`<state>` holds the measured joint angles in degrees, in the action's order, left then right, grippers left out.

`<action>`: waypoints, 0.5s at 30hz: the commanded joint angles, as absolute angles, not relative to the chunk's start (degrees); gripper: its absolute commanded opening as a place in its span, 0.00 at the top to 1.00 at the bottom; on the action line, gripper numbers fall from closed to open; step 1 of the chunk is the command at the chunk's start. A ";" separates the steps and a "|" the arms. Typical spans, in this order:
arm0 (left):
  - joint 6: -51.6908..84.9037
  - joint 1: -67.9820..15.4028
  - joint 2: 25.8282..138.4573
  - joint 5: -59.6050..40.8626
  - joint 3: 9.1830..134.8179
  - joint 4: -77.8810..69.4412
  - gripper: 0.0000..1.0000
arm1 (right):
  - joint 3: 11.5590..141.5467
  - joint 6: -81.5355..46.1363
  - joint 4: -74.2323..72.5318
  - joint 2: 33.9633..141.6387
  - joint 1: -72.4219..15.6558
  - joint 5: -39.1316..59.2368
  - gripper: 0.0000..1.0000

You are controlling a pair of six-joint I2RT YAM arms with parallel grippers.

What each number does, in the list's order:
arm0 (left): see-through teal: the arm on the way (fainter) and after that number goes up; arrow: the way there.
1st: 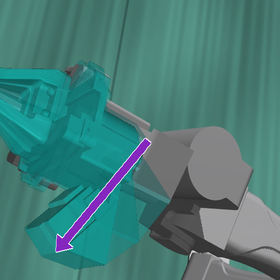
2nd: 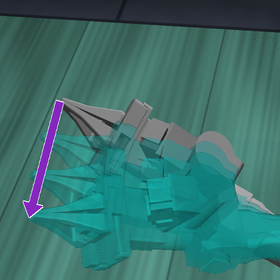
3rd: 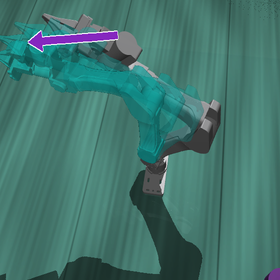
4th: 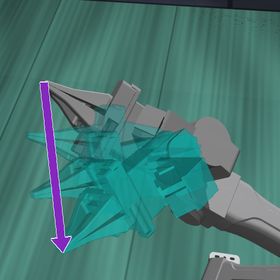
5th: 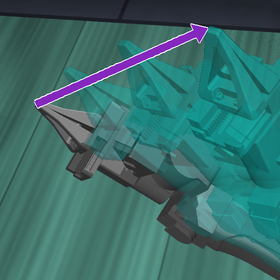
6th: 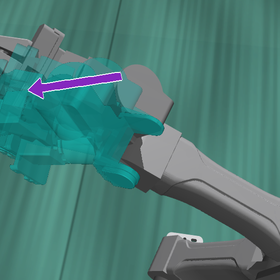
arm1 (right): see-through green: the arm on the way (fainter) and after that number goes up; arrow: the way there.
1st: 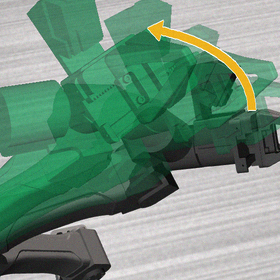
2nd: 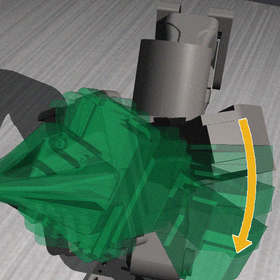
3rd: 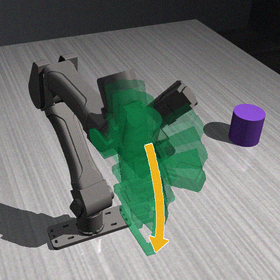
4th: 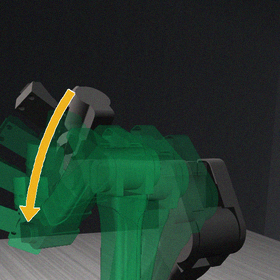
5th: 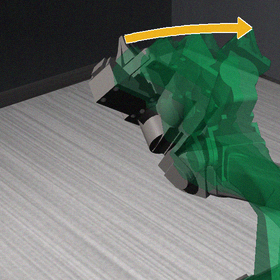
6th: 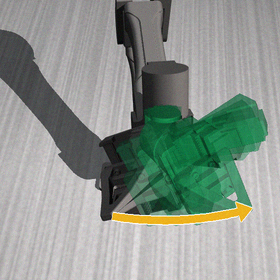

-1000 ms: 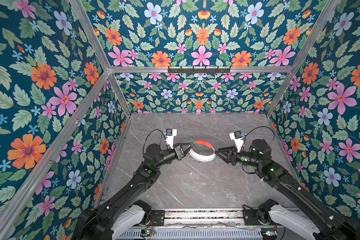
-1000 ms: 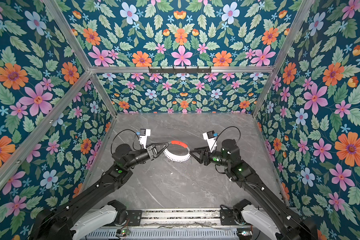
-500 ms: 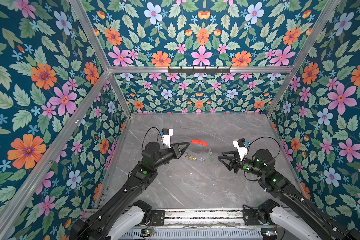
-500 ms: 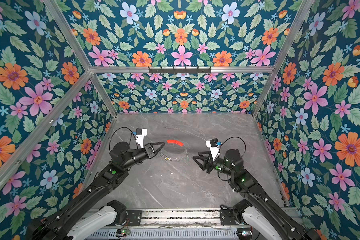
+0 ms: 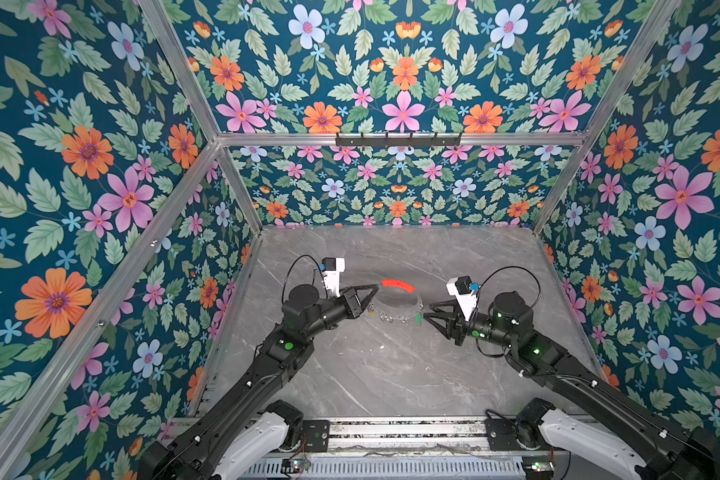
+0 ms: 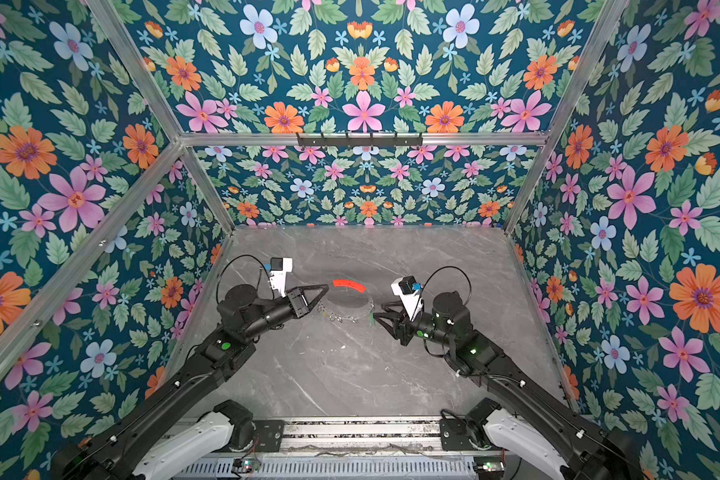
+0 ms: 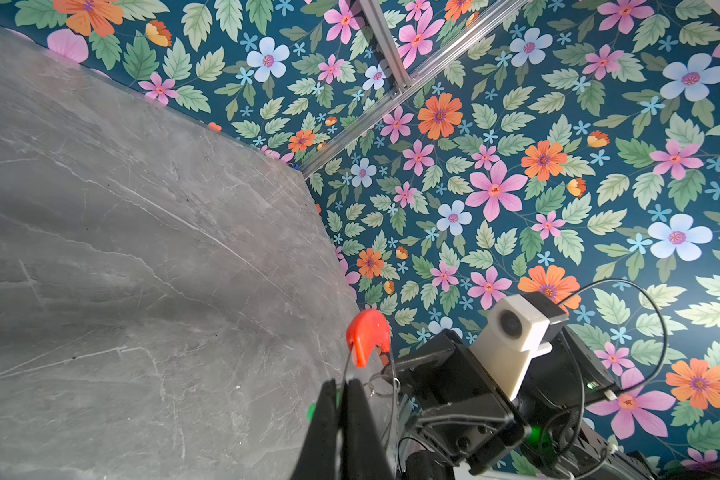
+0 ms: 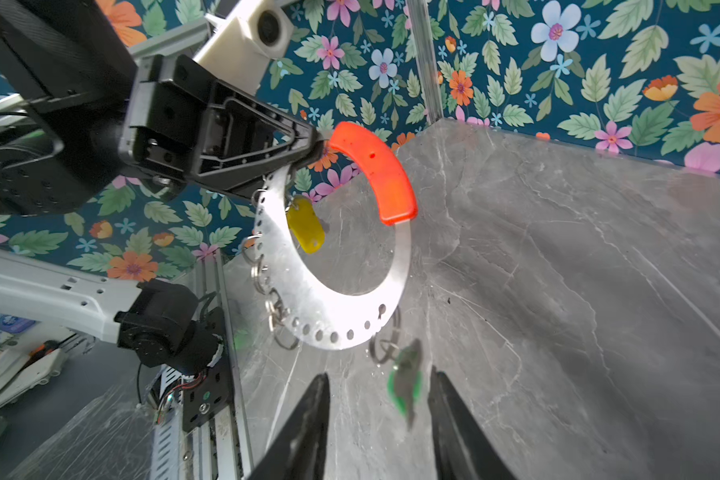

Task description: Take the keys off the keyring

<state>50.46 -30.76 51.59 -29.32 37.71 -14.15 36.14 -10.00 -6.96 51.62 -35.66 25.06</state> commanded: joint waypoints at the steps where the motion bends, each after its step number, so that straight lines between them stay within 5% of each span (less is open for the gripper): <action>1: 50.19 -30.78 51.50 -29.75 37.91 -15.73 1.00 | 36.82 -7.87 -7.73 52.38 -35.82 24.61 0.63; 15: 51.11 -30.76 51.85 -30.51 37.24 -17.75 1.00 | 38.06 -5.64 -6.71 54.23 -37.53 21.94 0.68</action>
